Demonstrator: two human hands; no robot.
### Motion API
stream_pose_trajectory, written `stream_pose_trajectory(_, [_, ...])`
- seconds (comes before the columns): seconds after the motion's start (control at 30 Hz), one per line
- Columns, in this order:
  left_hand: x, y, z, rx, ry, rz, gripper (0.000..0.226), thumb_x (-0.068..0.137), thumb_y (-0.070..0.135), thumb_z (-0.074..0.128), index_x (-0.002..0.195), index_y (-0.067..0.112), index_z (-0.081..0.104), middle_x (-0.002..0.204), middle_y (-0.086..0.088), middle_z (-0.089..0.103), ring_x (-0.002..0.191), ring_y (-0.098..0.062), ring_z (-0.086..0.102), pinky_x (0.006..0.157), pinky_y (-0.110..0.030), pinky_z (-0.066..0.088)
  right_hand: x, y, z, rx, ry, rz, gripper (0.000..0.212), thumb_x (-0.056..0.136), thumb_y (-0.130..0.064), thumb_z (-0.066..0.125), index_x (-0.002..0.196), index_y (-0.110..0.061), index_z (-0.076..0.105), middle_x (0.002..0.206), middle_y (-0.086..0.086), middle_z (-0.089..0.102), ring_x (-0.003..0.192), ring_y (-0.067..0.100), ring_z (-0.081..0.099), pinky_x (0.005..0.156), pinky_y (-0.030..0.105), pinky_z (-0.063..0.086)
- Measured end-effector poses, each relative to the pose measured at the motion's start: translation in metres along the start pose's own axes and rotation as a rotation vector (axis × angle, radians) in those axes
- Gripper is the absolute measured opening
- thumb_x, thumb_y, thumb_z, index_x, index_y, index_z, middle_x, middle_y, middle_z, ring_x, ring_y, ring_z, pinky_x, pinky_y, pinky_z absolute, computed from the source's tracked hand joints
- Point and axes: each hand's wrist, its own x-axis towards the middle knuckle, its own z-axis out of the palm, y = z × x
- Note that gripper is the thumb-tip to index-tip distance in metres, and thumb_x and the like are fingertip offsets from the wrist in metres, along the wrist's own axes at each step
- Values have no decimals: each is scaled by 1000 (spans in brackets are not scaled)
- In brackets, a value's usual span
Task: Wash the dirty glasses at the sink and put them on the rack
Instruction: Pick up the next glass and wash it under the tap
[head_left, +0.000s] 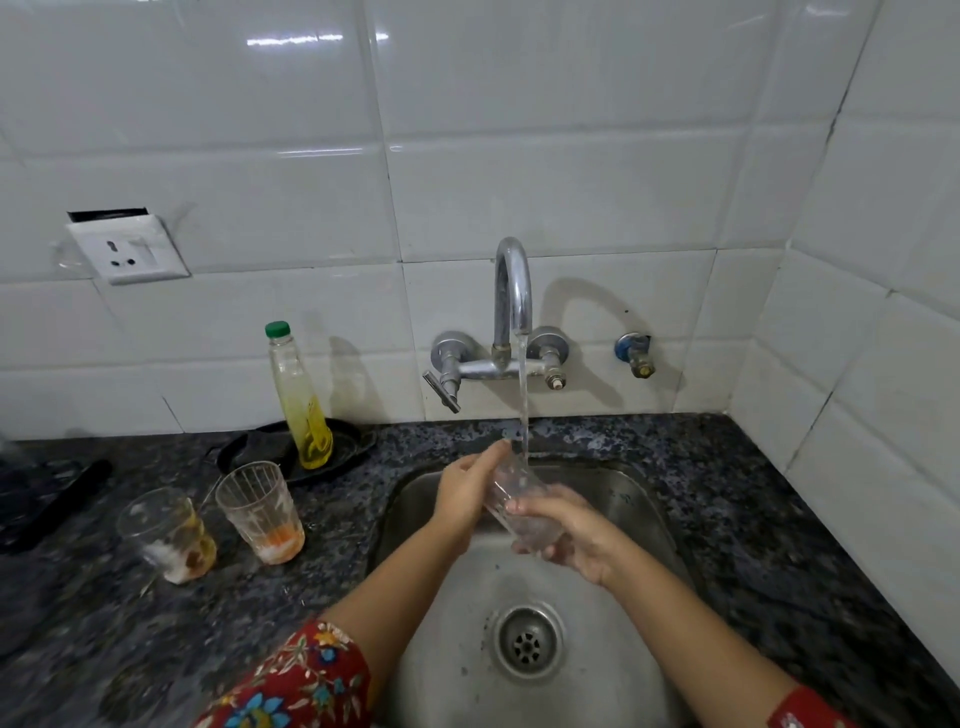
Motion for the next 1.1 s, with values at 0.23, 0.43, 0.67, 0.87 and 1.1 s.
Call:
stream_pose_trajectory(0.23, [2,-23,-2,-340,-77,-393,65,103,47,22,93,-1,64,65,-14,70,51,-20,63,43,-23,46,13,-43,30,-1035,486,-400,56,67,-63,65,104,-21,56,101,-2,65,92,23,64,72,33,48])
stream_pose_trajectory(0.43, [14,-19,1,-419,-33,-469,64,102,51,31,100,-6,62,73,-21,70,49,-22,65,37,-21,50,29,-67,41,-1228,557,-419,66,76,-72,50,100,-13,63,91,7,69,90,28,67,72,34,55])
stream_pose_trajectory(0.67, [18,-3,1,-289,-197,-175,35,78,41,72,89,8,68,92,-15,68,85,-30,64,86,-44,50,-4,-8,-6,-909,254,-257,58,58,-60,74,100,-24,56,96,-4,68,80,13,67,70,32,57])
stream_pose_trajectory(0.87, [1,1,17,-177,-379,-213,18,74,20,76,88,11,70,85,-5,68,78,-18,66,78,-33,53,-9,23,-9,-411,67,-162,32,59,-23,74,87,-15,61,71,2,70,60,17,65,57,31,51])
stream_pose_trajectory(1.1, [-2,13,21,-65,-204,-84,60,58,29,87,108,2,68,98,-12,68,91,-26,67,87,-42,56,-5,19,10,-178,186,-167,36,69,-14,77,98,-20,57,84,4,69,65,16,66,48,23,50])
